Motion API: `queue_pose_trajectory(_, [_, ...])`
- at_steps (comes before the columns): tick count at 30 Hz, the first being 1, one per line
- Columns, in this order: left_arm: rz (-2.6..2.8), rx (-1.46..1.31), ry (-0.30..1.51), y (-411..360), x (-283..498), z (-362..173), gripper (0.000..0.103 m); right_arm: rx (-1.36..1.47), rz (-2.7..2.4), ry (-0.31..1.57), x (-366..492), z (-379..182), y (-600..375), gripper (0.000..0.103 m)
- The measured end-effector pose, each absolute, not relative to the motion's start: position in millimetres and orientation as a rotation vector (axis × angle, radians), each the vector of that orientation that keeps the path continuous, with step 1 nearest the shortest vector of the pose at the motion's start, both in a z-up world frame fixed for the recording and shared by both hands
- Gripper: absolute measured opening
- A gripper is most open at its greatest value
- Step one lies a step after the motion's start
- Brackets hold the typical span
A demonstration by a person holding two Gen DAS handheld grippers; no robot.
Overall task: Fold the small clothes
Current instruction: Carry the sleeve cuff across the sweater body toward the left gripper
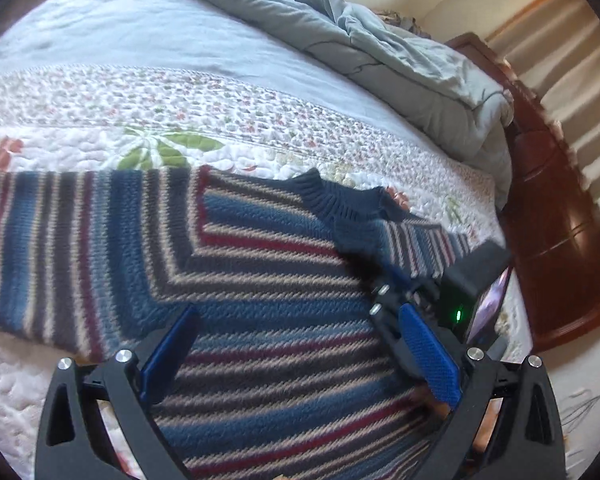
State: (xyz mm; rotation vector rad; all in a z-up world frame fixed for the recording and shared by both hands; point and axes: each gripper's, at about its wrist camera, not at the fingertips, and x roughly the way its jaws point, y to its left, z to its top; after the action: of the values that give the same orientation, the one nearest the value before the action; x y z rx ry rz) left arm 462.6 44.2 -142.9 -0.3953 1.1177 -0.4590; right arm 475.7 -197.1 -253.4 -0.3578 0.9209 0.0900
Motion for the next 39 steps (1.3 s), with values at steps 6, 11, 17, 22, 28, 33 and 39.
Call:
queue_pose_trajectory(6, [-0.517,-0.438,1.164,12,486,-165,0.099,0.034,0.191,0.902,430,-224,-243,0.065])
queue_pose_trajectory(11, [-0.549,-0.428,1.223,-28,509,-188,0.099,0.525,0.215,0.891,361,-229,-320,0.073])
queue_pose_trajectory(17, [-0.540,-0.567,1.300,-52,537,-221,0.099,0.692,0.326,0.857,358,-239,-328,0.073])
queue_pose_trajectory(22, [-0.588,-0.686,1.300,-65,544,-224,0.099,0.693,0.349,0.844,354,-236,-332,0.075])
queue_pose_trajectory(28, [-0.625,-0.868,1.344,-66,543,-235,0.099,0.740,0.344,0.835,349,-236,-350,0.080])
queue_pose_trajectory(33, [-0.588,-0.825,1.344,-70,542,-235,0.095,0.740,0.345,0.836,350,-237,-354,0.080])
queue_pose_trajectory(39, [-0.564,-0.713,1.344,-79,542,-231,0.041,0.759,0.330,0.848,358,-243,-361,0.080])
